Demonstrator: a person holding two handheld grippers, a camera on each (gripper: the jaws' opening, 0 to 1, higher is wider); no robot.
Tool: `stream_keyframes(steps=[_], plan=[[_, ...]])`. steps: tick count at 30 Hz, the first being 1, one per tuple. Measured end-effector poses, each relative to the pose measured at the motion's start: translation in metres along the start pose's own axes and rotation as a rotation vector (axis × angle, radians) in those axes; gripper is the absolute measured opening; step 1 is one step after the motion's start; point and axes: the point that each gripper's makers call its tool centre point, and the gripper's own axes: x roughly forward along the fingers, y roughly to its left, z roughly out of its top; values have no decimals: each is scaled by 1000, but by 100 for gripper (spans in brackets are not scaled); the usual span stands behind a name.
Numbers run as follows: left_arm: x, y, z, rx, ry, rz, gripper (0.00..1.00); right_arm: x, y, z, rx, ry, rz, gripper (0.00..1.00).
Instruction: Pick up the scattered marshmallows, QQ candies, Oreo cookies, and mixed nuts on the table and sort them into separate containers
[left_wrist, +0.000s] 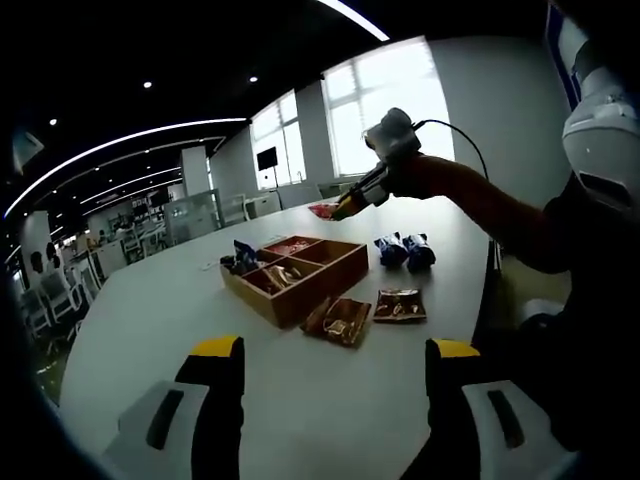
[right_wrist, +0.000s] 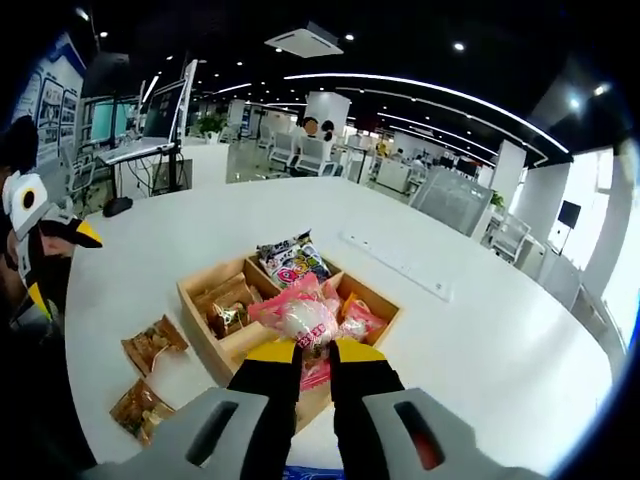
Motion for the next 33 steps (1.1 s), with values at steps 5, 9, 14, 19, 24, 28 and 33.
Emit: stream_keyframes(steps=[5, 9, 14, 19, 24, 28, 33], plan=[[-1, 1, -2, 1, 6, 3, 78, 11, -9, 0, -30, 33, -23, 8], [-2, 1, -1, -1, 1, 4, 78, 18, -15, 3, -35, 43, -30, 8], [-2, 0, -3, -2, 5, 3, 78, 26, -18, 4, -37, 58, -27, 8], [-3, 1, -3, -4, 5, 4, 78, 34, -22, 7, -27, 65, -11, 8], [-2, 0, -4, -3, 5, 0, 77, 43, -28, 7, -18, 84, -6, 8], [-3, 1, -4, -5, 5, 4, 77, 47, -33, 10, -14, 90, -11, 8], [-3, 2, -4, -3, 6, 1, 77, 52, -40, 14, -19, 103, -19, 8]])
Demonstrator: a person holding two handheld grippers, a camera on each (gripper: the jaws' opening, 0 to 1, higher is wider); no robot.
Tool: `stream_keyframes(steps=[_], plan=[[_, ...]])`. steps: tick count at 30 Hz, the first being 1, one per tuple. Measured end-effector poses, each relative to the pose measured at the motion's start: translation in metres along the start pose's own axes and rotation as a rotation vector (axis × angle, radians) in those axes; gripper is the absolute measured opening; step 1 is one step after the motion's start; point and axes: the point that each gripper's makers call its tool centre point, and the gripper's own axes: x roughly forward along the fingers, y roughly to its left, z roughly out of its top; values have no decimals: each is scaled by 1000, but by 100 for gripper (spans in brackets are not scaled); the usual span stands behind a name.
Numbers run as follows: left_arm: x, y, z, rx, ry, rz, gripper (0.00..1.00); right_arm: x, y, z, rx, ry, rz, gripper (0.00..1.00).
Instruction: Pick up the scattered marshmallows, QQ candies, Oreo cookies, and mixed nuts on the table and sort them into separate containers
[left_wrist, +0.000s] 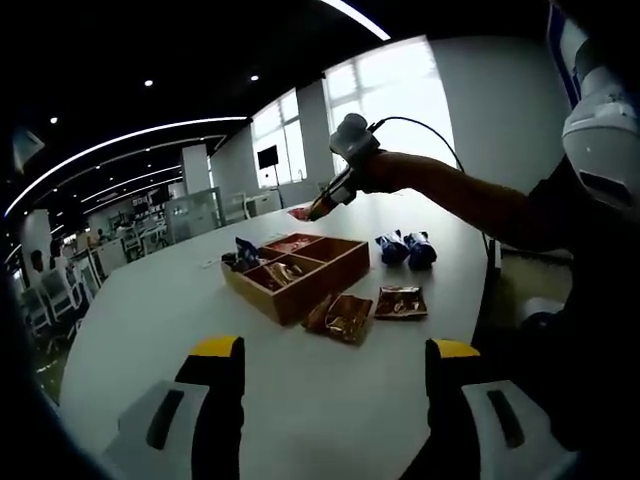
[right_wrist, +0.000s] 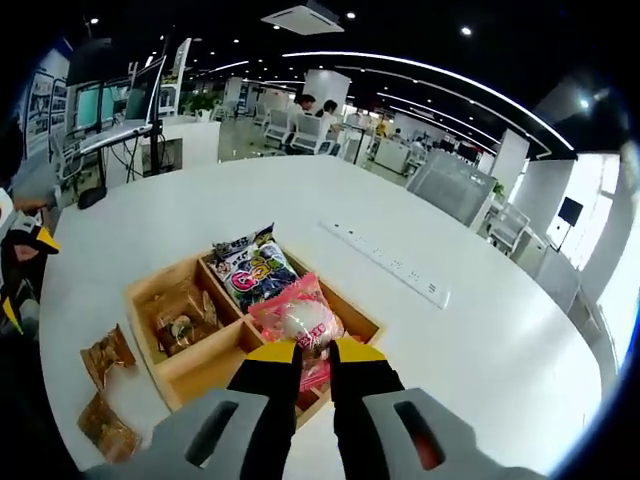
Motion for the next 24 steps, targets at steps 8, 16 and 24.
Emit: stream_keyframes(steps=[8, 16, 24], plan=[[0, 2, -1, -1, 1, 0, 77, 15, -17, -3, 37, 24, -24, 8], [0, 1, -2, -3, -4, -4, 77, 27, -22, -5, 50, 45, -35, 8], [-1, 1, -3, -4, 0, 1, 77, 39, -19, -8, 47, 56, -37, 8]])
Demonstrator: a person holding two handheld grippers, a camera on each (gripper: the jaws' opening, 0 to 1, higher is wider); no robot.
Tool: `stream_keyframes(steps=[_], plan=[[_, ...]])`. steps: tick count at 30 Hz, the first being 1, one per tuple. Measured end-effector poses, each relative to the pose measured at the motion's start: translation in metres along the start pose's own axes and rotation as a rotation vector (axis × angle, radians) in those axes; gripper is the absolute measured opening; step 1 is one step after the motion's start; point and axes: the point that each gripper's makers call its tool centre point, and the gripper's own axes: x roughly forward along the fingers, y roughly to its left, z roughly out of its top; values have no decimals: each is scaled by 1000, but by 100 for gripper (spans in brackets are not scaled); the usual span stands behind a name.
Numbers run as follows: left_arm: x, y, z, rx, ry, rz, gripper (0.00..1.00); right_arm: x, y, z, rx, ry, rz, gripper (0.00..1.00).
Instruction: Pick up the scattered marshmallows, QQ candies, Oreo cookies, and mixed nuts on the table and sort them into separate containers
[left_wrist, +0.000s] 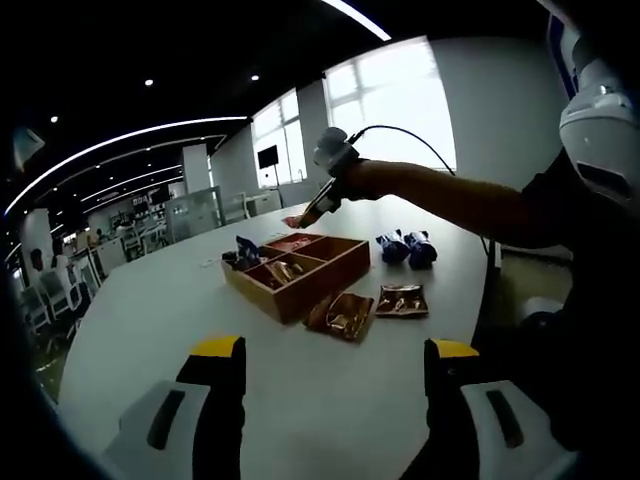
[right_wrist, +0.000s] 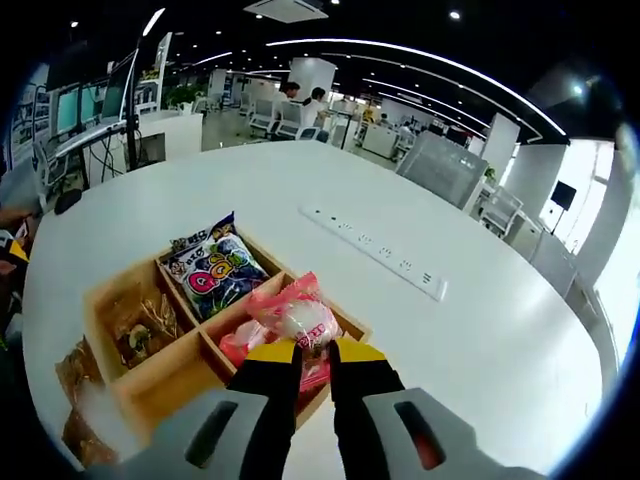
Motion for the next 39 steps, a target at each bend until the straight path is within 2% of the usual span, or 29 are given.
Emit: stream_keyframes(steps=[8, 27, 39], plan=[[1, -3, 4, 3, -10, -8, 75, 9, 2, -3, -40, 21, -6, 8], [0, -2, 1, -9, -5, -4, 76, 20, 6, -15, -70, 61, 10, 9], [-2, -1, 2, -6, -8, -1, 77, 21, 10, -13, -89, 45, 24, 9]])
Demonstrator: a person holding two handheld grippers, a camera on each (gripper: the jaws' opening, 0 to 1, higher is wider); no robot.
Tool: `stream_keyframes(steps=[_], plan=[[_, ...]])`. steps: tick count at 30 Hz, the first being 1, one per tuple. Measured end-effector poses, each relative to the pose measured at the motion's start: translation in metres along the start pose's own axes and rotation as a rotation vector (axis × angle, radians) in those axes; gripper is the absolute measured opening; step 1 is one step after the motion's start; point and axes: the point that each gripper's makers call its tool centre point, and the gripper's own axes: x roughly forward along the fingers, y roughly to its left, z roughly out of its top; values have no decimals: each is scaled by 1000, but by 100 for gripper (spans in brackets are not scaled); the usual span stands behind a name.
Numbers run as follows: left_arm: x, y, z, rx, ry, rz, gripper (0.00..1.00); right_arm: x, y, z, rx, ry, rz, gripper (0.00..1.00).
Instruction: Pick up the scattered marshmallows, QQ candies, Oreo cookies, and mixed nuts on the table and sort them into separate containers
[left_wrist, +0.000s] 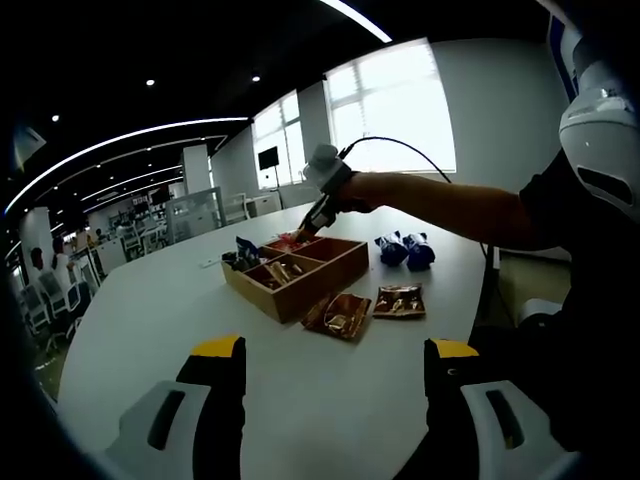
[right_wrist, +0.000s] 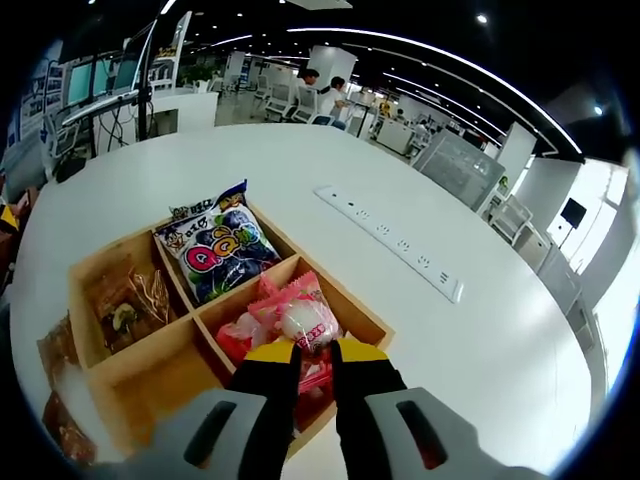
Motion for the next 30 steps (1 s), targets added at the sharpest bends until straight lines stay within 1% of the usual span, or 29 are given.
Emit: stream_keyframes(steps=[3, 6, 12, 15, 21, 30], plan=[[0, 0, 1, 3, -2, -1, 77, 0, 2, 2, 4, -8, 10, 10], [0, 0, 2, 6, -3, 1, 77, 0, 1, 3, 7, -13, 0, 10], [-1, 1, -1, 1, 1, 4, 77, 3, 0, 0, 13, -3, -2, 12], [-1, 1, -1, 1, 1, 5, 77, 4, 0, 0, 37, -4, -8, 14], [-1, 0, -1, -1, 1, 3, 77, 1, 1, 1, 55, -9, -4, 21], [-1, -1, 0, -1, 0, 5, 77, 2, 1, -1, 53, 0, 0, 29]])
